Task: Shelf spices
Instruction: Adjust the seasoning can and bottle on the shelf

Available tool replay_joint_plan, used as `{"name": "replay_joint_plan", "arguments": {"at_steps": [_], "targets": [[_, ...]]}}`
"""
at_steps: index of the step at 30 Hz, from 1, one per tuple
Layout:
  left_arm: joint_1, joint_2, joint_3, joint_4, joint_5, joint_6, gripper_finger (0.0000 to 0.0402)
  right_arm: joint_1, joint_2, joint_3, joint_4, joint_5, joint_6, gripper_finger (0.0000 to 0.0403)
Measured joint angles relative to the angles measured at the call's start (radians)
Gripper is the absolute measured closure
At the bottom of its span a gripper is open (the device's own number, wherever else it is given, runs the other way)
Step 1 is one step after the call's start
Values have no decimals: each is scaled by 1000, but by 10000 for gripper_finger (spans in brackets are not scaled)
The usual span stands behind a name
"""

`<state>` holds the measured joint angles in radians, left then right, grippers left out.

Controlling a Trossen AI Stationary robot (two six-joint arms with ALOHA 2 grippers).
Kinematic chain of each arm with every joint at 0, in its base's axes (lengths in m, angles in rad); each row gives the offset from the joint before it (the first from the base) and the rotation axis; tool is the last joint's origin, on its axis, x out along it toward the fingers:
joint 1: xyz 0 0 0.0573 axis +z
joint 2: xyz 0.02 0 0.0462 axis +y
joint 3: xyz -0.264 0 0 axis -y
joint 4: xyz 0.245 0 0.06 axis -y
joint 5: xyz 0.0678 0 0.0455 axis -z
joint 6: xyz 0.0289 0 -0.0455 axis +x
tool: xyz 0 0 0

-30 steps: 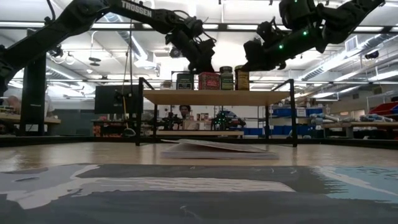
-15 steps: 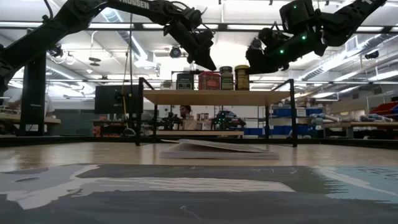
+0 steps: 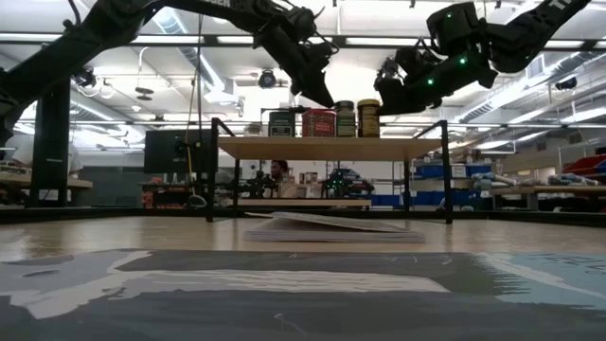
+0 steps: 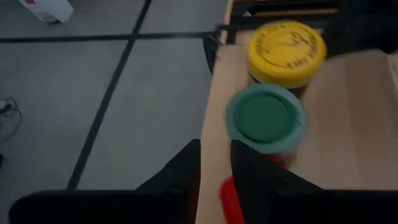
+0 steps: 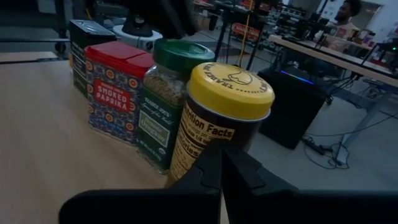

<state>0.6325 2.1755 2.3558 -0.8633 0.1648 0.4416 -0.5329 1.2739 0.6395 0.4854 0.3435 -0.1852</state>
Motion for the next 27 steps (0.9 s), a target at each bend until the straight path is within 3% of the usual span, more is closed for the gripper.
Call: {"name": "replay_joint_plan", "arguments": {"at_steps": [5, 14, 18, 21, 27], "targets": [[-20, -20, 0, -87, -15, 3, 309, -14, 0, 0, 0, -1, -2, 403], [-70, -91, 1, -85, -83, 29, 310, -14, 0, 0, 9, -8, -2, 403], [-107, -103, 2, -230, -104, 31, 310, -14, 0, 0, 8, -8, -2, 403], [-135, -102, -50, -283, -156, 37, 310, -14, 0, 0, 8, -8, -2, 403], [-158, -99, -182, -212, -212, 25, 310, -11, 0, 0, 13, -8, -2, 403]]}}
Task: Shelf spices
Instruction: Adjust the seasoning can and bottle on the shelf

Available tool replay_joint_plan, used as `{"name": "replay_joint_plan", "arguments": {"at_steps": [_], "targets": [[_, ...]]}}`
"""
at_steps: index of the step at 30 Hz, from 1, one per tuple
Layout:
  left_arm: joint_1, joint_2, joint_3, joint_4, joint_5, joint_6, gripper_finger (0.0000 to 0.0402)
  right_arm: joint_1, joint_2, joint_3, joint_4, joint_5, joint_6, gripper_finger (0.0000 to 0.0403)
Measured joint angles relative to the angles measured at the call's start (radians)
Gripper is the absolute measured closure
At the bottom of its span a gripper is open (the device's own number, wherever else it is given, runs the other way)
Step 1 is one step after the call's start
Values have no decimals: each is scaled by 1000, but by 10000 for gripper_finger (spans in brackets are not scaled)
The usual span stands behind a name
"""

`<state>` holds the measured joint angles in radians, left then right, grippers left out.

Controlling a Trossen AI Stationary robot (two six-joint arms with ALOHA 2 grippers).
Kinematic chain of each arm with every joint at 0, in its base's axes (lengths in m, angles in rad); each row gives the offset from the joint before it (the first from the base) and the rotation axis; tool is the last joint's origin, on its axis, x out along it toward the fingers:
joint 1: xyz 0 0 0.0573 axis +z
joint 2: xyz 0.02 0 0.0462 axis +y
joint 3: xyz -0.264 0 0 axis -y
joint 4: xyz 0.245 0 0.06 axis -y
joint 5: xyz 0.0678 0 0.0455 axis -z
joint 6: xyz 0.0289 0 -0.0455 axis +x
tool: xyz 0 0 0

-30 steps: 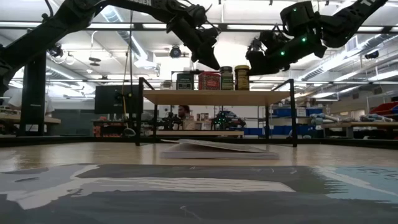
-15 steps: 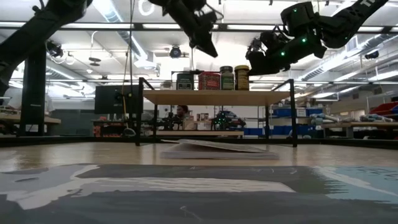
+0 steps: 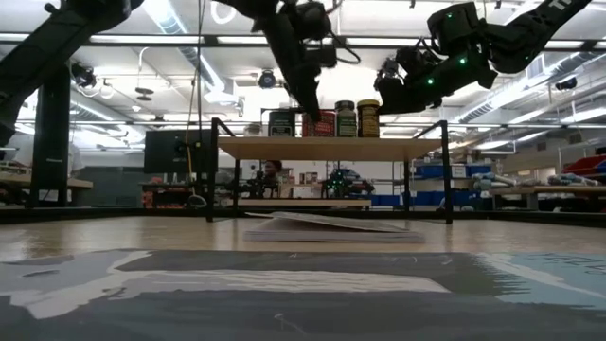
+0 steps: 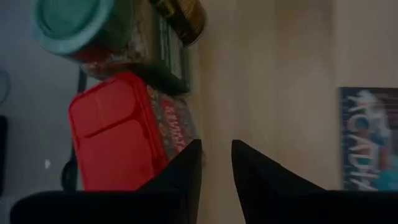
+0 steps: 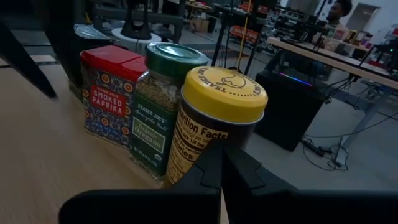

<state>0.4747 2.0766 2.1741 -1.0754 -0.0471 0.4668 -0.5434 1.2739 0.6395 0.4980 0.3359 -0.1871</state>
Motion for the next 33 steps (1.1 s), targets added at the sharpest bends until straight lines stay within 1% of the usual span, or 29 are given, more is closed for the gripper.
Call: {"name": "replay_joint_plan", "arguments": {"at_steps": [2, 5, 18, 33], "targets": [[-2, 0, -31, 24, -18, -3, 310, 0, 0, 0, 0, 0, 0, 403], [-2, 1, -45, 43, -28, -8, 310, 0, 0, 0, -4, 0, 0, 403], [9, 0, -48, 25, -93, -26, 310, 0, 0, 0, -3, -1, 0, 403], [20, 0, -48, 10, -136, -29, 310, 1, 0, 0, -3, -2, 1, 403]]}}
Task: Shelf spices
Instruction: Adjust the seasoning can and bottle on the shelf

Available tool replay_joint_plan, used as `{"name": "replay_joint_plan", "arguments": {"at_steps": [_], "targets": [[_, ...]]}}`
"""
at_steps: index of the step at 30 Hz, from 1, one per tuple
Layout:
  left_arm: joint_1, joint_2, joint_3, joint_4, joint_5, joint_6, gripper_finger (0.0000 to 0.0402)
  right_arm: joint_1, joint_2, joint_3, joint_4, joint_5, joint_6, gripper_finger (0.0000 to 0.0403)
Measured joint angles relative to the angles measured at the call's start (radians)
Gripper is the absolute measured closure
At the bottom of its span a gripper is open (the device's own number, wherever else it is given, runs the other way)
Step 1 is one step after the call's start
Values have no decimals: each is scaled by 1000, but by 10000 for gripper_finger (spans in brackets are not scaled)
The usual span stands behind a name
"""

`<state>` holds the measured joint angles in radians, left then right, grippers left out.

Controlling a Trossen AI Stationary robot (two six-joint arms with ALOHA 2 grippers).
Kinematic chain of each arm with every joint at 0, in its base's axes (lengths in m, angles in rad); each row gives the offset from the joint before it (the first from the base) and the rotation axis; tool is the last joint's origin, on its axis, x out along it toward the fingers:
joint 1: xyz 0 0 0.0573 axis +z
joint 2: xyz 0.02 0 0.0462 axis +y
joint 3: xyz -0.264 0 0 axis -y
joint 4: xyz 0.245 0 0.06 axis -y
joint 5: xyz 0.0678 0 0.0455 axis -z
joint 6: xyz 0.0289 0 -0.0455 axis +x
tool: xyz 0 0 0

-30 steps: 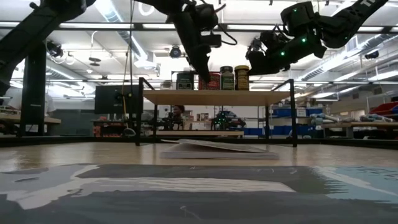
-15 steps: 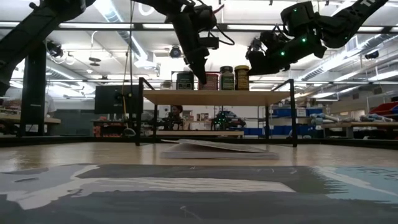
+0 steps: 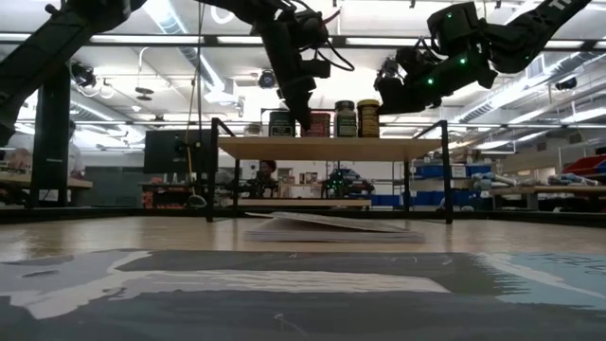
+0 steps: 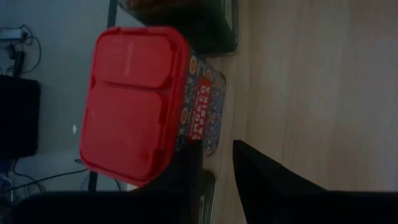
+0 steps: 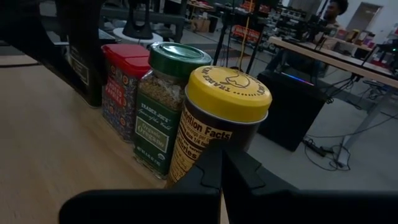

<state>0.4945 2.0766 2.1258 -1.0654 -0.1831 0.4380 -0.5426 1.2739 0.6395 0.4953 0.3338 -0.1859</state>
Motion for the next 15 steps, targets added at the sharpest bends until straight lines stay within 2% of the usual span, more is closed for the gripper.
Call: {"name": "replay_joint_plan", "arguments": {"at_steps": [15], "targets": [[-25, -6, 45, -19, -2, -9, 310, 57, 0, 0, -2, -6, 0, 403]]}}
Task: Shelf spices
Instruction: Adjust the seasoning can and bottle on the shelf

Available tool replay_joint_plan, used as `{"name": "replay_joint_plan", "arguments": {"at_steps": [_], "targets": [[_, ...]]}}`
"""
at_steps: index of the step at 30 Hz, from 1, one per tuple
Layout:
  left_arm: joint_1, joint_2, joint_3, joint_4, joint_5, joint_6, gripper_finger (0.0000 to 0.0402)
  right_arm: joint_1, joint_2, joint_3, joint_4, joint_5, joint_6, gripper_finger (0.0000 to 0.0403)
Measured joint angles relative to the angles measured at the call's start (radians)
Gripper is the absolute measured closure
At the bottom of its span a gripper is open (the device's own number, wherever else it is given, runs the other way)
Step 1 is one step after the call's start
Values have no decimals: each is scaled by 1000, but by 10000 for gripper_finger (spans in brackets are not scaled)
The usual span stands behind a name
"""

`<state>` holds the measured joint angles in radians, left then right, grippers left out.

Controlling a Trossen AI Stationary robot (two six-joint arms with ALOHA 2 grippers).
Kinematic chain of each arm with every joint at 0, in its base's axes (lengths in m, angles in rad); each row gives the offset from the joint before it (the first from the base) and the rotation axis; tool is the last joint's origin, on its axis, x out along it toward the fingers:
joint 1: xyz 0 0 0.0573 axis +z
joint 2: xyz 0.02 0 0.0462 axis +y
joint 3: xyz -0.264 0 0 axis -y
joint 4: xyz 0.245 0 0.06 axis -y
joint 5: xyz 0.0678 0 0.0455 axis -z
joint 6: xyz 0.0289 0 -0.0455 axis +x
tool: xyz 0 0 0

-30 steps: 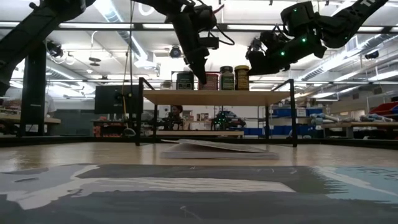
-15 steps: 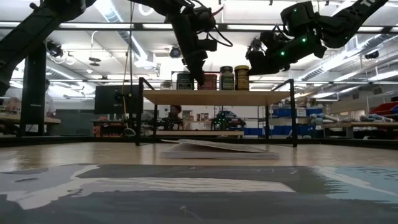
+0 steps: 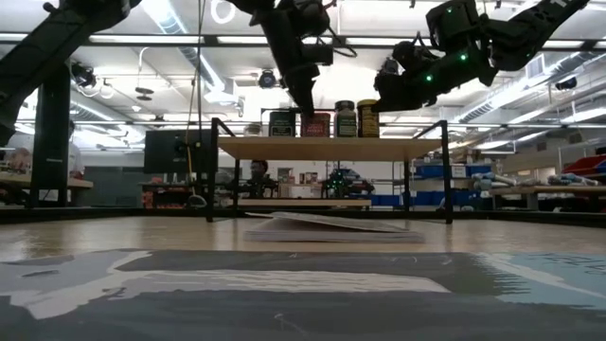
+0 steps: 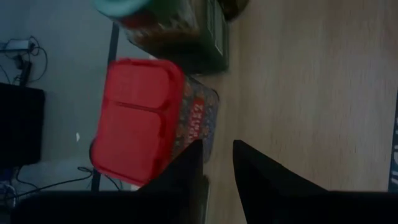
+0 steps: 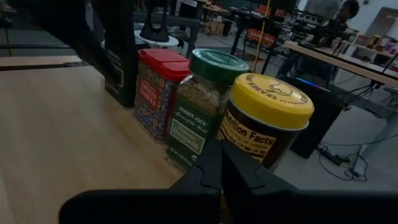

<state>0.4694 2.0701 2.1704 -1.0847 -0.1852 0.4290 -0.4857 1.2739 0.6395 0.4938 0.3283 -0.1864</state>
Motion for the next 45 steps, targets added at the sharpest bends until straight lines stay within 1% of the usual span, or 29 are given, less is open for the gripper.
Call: {"name": "replay_joint_plan", "arguments": {"at_steps": [18, 28, 33, 39, 43, 45], "targets": [[-50, -1, 185, -14, 3, -2, 310, -71, 0, 0, 28, -27, -57, 403], [-62, -7, 187, -10, 2, -10, 310, -106, 0, 0, 36, -46, -62, 403], [-67, -7, 187, -10, 2, -10, 310, -69, 0, 0, 35, -52, -47, 403], [-64, -7, 187, -4, -12, -9, 310, -13, 0, 0, 38, -18, -45, 403], [-64, -7, 186, 18, -13, -2, 310, -26, 0, 0, 55, -20, -52, 403], [-64, -7, 186, 32, -13, -2, 310, -44, 0, 0, 60, -41, -52, 403]]}}
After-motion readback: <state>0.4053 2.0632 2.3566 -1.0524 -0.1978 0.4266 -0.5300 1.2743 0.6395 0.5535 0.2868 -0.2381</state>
